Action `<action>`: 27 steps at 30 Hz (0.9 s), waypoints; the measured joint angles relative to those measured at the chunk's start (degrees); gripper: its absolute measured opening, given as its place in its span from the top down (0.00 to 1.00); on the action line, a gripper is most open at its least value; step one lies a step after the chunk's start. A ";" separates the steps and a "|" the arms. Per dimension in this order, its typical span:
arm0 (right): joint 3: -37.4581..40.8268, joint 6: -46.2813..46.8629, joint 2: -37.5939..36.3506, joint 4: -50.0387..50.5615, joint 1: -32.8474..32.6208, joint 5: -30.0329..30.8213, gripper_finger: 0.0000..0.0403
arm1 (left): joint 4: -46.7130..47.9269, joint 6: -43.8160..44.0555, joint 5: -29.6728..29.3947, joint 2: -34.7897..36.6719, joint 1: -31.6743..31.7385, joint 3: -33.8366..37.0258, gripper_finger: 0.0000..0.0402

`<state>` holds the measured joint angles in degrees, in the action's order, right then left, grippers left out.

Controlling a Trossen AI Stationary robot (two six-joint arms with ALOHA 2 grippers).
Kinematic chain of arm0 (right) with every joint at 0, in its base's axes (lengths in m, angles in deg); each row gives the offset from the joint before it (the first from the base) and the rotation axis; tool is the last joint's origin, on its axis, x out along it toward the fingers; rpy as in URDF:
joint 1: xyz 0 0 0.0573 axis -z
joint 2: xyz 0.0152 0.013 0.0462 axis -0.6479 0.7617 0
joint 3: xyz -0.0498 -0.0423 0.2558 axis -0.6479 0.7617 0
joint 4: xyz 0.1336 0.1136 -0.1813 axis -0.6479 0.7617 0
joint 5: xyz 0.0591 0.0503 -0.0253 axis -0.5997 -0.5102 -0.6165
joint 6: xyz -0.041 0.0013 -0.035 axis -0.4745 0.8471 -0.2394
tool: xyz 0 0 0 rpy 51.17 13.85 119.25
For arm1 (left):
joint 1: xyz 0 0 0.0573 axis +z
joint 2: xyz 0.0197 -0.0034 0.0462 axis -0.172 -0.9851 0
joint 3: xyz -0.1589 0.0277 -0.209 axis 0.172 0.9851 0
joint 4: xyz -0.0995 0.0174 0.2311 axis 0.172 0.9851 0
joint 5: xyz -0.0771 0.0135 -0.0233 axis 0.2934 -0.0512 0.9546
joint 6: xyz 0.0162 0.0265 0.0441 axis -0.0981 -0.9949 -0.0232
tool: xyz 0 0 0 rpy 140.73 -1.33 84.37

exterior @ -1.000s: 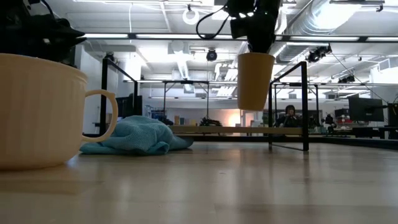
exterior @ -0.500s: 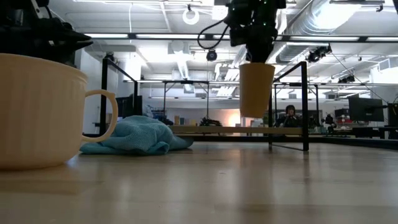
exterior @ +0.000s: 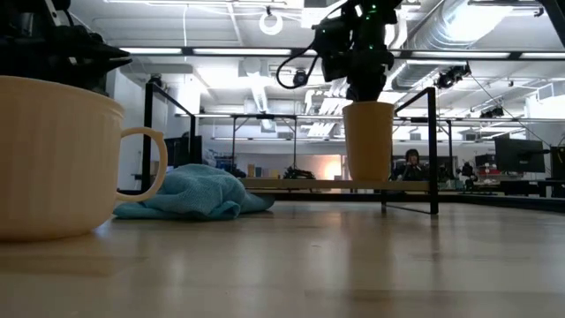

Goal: Stack small to large cups/mugs on shelf
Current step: Put the orange cup on the shelf

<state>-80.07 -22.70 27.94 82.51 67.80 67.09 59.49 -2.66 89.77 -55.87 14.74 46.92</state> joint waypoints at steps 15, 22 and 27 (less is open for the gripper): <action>-5.10 0.08 1.52 1.18 0.65 -0.93 1.00 | 0.09 -0.22 0.21 0.02 0.00 0.00 0.96; -5.10 -0.06 2.73 1.32 0.16 -0.95 1.00 | 0.09 -0.04 0.86 0.02 0.00 0.00 0.96; -5.10 0.10 2.69 0.96 0.19 -0.99 1.00 | 0.09 -0.04 0.86 0.02 0.00 0.00 0.96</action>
<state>-85.17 -22.60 30.63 83.47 67.99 66.10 59.58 -2.70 90.63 -55.86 14.74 46.92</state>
